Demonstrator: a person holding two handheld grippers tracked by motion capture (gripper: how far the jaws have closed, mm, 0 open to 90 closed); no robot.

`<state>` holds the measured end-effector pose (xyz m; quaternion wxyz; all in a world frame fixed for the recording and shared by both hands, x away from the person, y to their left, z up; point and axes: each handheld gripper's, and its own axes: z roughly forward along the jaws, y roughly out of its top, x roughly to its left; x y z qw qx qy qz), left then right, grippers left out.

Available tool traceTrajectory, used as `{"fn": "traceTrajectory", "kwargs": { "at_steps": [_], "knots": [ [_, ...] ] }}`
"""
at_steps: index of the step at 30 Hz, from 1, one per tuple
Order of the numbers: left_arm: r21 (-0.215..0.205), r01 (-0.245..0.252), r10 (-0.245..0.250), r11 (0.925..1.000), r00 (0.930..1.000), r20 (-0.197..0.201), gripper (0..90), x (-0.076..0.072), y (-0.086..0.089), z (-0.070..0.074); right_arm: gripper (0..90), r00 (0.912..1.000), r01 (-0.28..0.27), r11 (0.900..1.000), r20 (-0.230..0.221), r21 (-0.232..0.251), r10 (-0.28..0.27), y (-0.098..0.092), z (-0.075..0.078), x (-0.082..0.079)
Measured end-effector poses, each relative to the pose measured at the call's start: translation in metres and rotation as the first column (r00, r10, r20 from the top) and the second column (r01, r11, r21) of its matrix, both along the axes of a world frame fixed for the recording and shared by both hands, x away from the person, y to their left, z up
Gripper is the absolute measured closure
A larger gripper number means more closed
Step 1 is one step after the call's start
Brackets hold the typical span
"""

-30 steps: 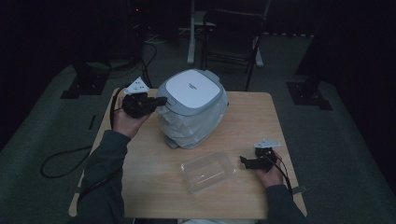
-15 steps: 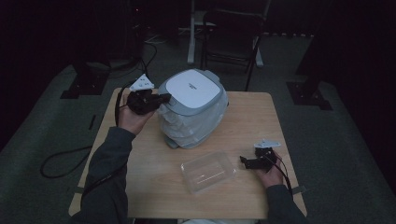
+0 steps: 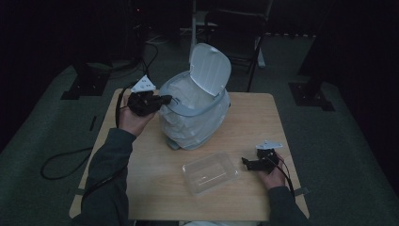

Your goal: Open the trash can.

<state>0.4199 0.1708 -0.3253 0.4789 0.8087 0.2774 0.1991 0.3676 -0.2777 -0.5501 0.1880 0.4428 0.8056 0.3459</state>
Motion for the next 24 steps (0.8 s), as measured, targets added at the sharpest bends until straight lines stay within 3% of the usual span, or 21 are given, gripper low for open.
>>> {"fn": "traceTrajectory", "kwargs": {
  "at_steps": [2, 6, 10, 18, 24],
  "knots": [
    [-0.020, -0.004, 0.004, 0.9998, 1.0000, 0.001, 90.0, 0.000, 0.002, 0.000, 11.1, 1.0000, 0.000, 1.000, 0.000, 0.000, 0.000, 0.000, 0.000, 0.000],
    [-0.022, -0.025, 0.026, 0.9994, 0.9997, 0.004, 78.5, -0.005, 0.007, -0.002, 11.1, 1.0000, 0.000, 1.000, 0.000, 0.000, 0.000, 0.000, 0.000, 0.000],
    [-0.003, -0.048, 0.048, 0.9989, 0.9984, 0.031, 69.9, -0.014, 0.015, -0.007, 11.1, 1.0000, 0.001, 1.000, -0.001, 0.001, -0.001, 0.000, 0.000, 0.000],
    [0.002, -0.086, 0.086, 0.9963, 0.9949, 0.053, 64.2, -0.028, 0.037, -0.023, 11.1, 1.0000, 0.001, 1.000, -0.001, 0.001, -0.001, 0.000, 0.000, 0.000],
    [0.001, -0.085, 0.085, 0.9964, 0.9946, 0.060, 59.5, -0.041, 0.038, -0.041, 11.1, 1.0000, 0.002, 1.000, -0.001, 0.001, -0.002, 0.000, 0.000, 0.000]
  ]
}}
